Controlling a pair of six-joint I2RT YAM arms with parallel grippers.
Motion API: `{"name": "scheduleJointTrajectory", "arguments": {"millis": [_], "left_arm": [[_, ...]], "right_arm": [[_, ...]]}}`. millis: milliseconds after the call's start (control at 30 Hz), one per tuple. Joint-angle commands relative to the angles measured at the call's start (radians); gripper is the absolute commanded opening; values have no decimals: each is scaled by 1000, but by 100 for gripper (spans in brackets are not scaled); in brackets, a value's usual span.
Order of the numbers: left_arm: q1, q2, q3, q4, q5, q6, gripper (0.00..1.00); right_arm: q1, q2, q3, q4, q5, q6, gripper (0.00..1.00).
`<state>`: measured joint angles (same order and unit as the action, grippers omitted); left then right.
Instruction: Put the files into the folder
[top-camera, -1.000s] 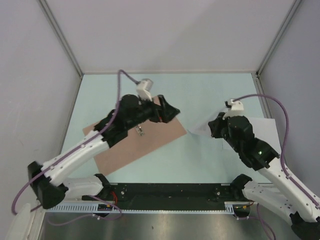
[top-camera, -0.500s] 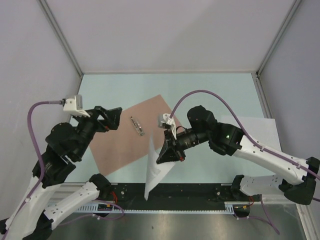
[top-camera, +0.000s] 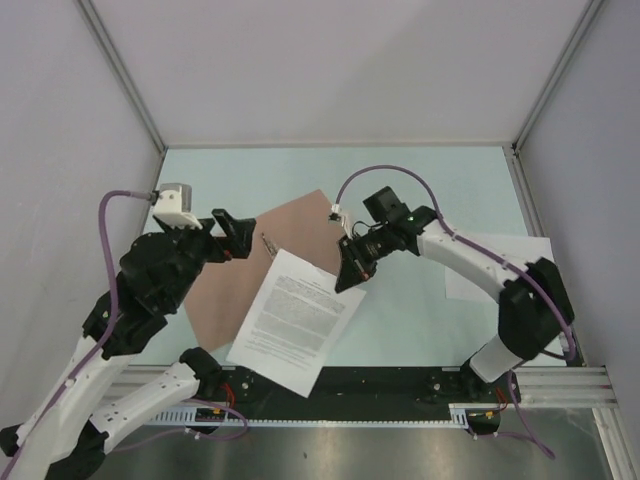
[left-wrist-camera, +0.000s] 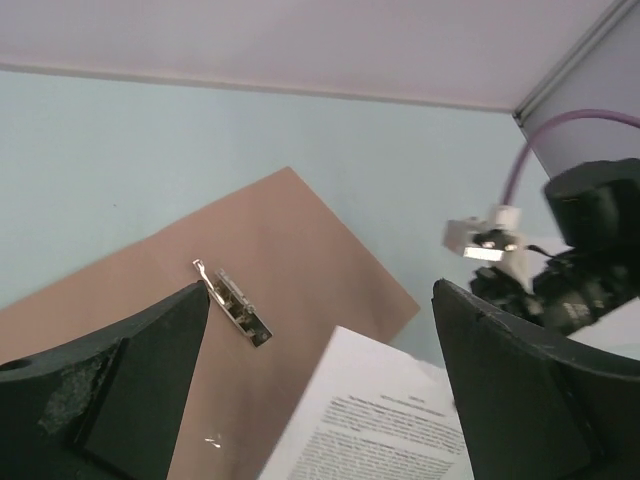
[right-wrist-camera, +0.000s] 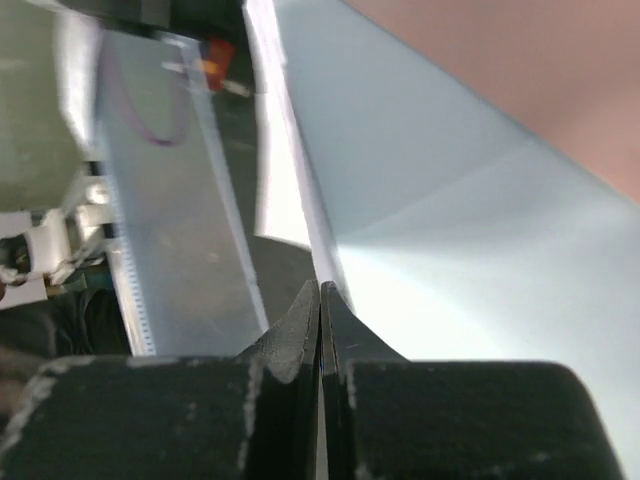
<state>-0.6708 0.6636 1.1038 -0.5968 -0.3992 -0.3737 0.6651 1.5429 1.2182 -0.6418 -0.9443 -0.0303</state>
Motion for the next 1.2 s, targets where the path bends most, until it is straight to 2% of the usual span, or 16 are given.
{"name": "scheduleJointTrajectory", "arguments": {"millis": [0, 167, 367, 400, 500, 600, 667, 800, 833, 933, 1067, 1167], "left_arm": [[8, 94, -18, 61, 132, 9, 100], [8, 177, -117, 159, 269, -28, 100], [8, 365, -286, 365, 494, -160, 100], [7, 395, -306, 447, 522, -180, 99], [5, 534, -340, 546, 528, -214, 97], [5, 664, -346, 597, 508, -244, 96], [4, 724, -355, 647, 507, -270, 95], [-16, 832, -372, 678, 470, -329, 93], [-18, 856, -387, 686, 470, -338, 93], [-30, 886, -415, 707, 456, -367, 93], [-29, 918, -447, 738, 456, -415, 93], [-32, 941, -476, 772, 470, -450, 93]], "right_arm": [[-58, 132, -3, -128, 232, -128, 0], [-113, 212, 61, -64, 527, -178, 0], [-122, 302, 170, -39, 690, -345, 0], [-124, 321, 185, -36, 688, -356, 0], [-130, 384, 219, -30, 658, -353, 0], [-157, 424, 225, -9, 543, -289, 2], [-193, 442, 225, 24, 477, -217, 6], [-234, 468, 218, 73, 378, -111, 18], [-243, 468, 204, 97, 362, -93, 28], [-289, 451, 162, 155, 302, 2, 45], [-344, 427, 25, 267, 181, 131, 51], [-352, 370, -104, 373, 171, 225, 55]]}}
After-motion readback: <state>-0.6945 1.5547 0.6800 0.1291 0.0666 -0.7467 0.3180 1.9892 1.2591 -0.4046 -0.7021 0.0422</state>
